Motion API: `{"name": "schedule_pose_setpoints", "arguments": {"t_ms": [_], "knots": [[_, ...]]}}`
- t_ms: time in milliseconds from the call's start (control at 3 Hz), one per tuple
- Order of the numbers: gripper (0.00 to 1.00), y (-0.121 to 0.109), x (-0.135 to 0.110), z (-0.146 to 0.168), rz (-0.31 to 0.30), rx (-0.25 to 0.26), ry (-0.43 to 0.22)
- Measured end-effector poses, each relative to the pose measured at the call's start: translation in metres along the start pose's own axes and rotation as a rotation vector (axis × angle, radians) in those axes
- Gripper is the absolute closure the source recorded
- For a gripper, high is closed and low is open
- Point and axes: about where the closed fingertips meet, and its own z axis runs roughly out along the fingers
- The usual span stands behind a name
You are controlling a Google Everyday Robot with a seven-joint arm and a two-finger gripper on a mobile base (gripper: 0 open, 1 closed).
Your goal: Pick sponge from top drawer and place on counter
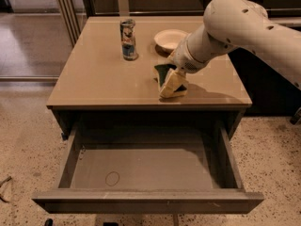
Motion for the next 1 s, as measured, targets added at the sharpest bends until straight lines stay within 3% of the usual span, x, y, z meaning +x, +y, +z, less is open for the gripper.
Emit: {"name": "schedule_pose_setpoints", "arguments": {"t_ms": [667, 1000], "knots": [[0.05, 0.0000, 0.0000, 0.0001, 0.000, 0.000, 0.000], [0.00, 0.0001, 0.0000, 0.0001, 0.000, 0.000, 0.000]]}}
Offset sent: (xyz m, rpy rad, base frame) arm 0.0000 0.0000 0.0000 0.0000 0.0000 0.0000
